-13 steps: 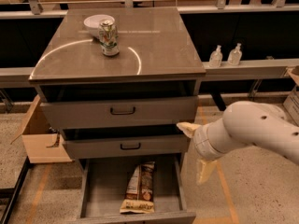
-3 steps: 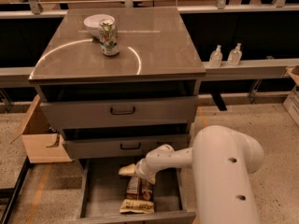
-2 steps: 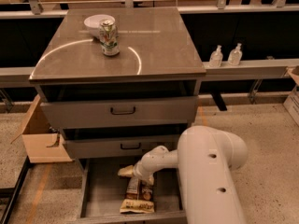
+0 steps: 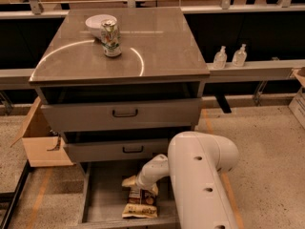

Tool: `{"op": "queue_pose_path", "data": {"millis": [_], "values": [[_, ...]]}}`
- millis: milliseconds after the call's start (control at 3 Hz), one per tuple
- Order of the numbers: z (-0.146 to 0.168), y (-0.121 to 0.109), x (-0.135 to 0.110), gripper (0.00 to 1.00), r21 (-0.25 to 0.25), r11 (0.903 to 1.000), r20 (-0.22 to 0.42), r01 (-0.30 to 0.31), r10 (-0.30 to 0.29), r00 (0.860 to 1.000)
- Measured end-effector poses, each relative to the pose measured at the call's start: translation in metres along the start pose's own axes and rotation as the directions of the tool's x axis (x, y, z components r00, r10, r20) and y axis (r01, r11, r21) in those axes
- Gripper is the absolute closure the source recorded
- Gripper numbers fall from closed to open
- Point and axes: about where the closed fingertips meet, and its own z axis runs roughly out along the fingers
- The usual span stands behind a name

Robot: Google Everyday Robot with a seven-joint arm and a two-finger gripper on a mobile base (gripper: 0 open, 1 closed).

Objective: Pick brown chip bag from bottom drawer and place on counter

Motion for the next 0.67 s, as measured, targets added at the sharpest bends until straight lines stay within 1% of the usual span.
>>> {"op": "queue_pose_path", "data": {"millis": [333,667], "values": [[0.012,0.009,-0.009,0.15,-0.015,0.9999,0.021,-0.001,0.001,1.0],[0.019,0.01,-0.02,0.39,-0.005,0.9999,0.044,0.011,-0.01,0.999]]}}
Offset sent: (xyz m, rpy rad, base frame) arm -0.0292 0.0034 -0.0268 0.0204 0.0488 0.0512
